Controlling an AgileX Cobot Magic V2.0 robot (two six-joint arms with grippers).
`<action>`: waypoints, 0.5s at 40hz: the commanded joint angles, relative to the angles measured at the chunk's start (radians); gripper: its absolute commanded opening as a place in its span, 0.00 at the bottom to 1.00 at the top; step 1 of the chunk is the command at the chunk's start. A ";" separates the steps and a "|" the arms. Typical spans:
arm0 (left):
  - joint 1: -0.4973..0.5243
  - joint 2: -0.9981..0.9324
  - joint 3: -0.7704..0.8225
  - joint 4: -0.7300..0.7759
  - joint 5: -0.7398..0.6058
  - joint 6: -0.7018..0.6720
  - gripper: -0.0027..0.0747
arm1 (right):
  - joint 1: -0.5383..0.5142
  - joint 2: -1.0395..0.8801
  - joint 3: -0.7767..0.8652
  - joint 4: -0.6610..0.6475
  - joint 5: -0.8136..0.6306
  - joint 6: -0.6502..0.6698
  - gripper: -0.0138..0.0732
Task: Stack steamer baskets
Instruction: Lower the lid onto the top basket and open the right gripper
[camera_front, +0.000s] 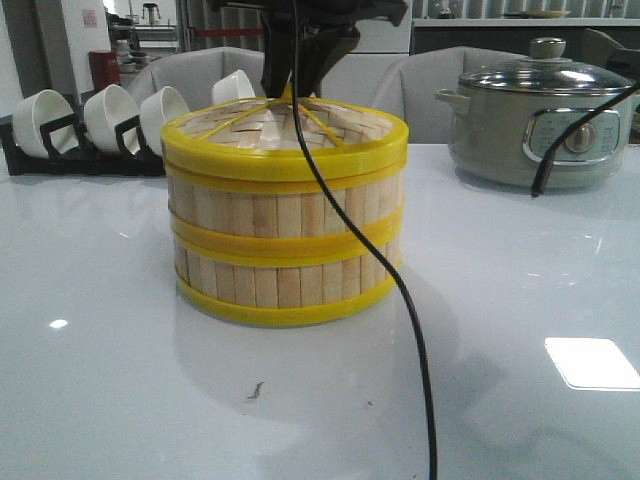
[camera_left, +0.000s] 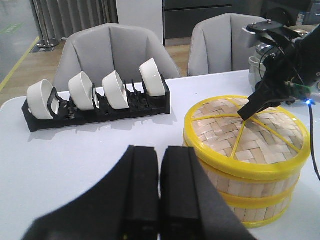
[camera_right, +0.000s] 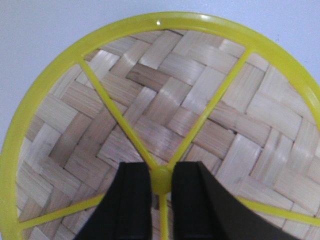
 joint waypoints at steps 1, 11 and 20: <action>-0.007 0.011 -0.027 0.006 -0.076 -0.011 0.15 | 0.000 -0.056 -0.037 -0.006 -0.062 -0.013 0.22; -0.007 0.011 -0.027 0.006 -0.076 -0.011 0.15 | 0.000 -0.050 -0.037 -0.006 -0.067 -0.013 0.22; -0.007 0.011 -0.027 0.006 -0.076 -0.011 0.15 | 0.000 -0.050 -0.037 -0.006 -0.067 -0.013 0.29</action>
